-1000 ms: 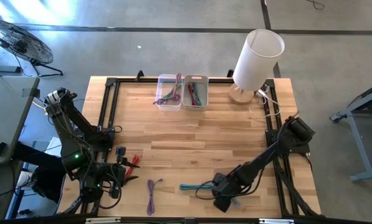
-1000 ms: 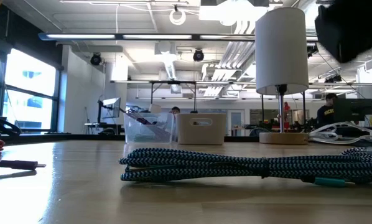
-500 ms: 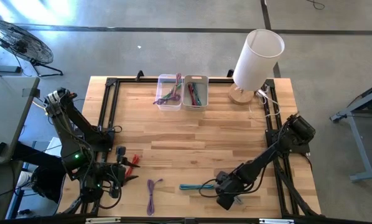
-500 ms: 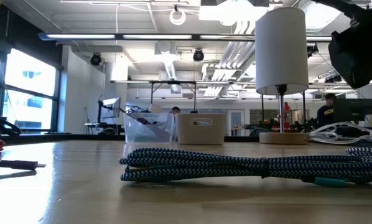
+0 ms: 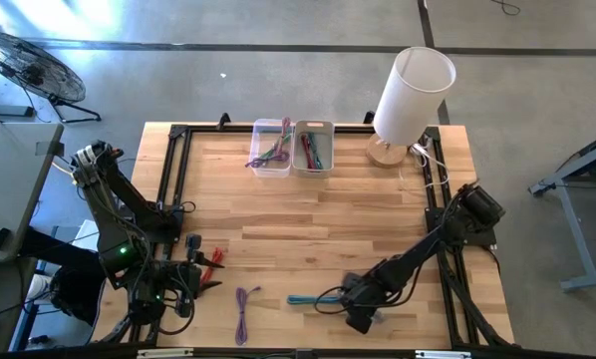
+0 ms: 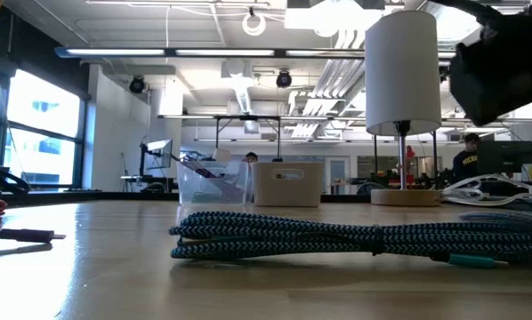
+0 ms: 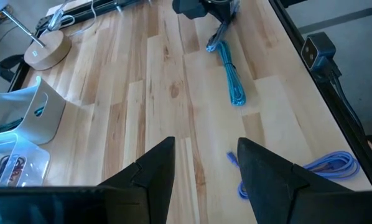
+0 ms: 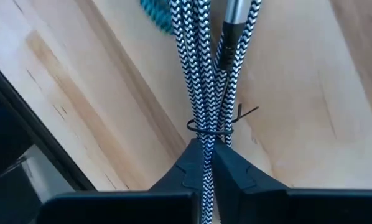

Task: Pick & Place USB Port
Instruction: Put the white and black charger cable into the gray bin

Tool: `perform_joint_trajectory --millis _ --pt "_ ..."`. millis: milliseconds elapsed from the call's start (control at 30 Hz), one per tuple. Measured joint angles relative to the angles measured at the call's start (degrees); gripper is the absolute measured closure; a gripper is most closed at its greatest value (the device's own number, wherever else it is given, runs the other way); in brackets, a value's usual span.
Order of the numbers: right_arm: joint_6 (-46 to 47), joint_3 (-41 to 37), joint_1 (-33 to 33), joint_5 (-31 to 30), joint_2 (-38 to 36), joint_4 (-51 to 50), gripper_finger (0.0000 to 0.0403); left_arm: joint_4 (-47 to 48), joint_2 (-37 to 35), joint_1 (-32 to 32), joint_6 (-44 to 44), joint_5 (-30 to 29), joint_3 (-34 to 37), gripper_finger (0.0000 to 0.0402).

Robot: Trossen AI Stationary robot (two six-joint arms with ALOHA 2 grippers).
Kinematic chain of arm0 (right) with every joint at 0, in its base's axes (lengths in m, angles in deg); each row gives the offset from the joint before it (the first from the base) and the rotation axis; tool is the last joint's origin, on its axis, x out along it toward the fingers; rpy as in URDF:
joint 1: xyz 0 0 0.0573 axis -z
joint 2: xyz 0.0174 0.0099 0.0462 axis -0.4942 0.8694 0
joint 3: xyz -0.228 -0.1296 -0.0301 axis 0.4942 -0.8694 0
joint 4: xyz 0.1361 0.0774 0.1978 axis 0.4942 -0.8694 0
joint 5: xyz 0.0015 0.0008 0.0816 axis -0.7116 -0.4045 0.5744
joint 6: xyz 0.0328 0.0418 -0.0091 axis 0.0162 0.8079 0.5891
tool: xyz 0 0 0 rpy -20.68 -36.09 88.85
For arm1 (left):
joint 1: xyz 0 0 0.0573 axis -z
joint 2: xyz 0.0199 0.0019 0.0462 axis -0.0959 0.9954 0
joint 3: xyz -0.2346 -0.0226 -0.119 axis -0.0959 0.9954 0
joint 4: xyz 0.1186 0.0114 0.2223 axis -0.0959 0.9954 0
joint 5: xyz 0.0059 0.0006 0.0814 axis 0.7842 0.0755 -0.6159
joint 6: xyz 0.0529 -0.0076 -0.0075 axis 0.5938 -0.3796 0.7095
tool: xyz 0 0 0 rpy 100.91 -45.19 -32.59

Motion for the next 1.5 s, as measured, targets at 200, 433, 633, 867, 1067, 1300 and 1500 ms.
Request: perform_joint_trajectory --millis 200,433,633,867,1067,1300,1500 --pt "-4.28 7.26 1.91 -4.70 -2.11 -6.82 0.0399 1.08 0.00 0.00 0.02 -2.17 0.00 0.0232" --pt "-14.68 22.29 9.08 -19.08 -8.29 -20.81 0.0401 3.33 -0.03 -0.02 0.00 -8.01 0.02 0.0232" --pt "-25.89 30.28 21.54 -25.68 -10.87 -19.87 0.0402 5.22 -0.02 -0.04 0.00 -16.71 0.02 0.0232" --pt "-34.87 32.62 38.00 -24.83 -11.19 -13.47 0.0402 7.78 -0.02 -0.04 0.00 -18.91 0.04 0.0232" --pt "-35.46 26.50 50.14 -17.74 -11.19 -2.85 0.0403 8.71 -0.02 -0.04 0.00 -18.13 0.04 0.0232" --pt "-31.76 15.69 58.44 -10.67 -11.15 9.58 0.0403 9.09 -0.02 -0.02 0.00 -17.29 0.03 0.0232" --pt "-30.82 7.01 63.53 -6.95 -11.08 16.60 0.0402 10.51 -0.02 -0.02 -0.02 -17.22 0.04 0.0232"
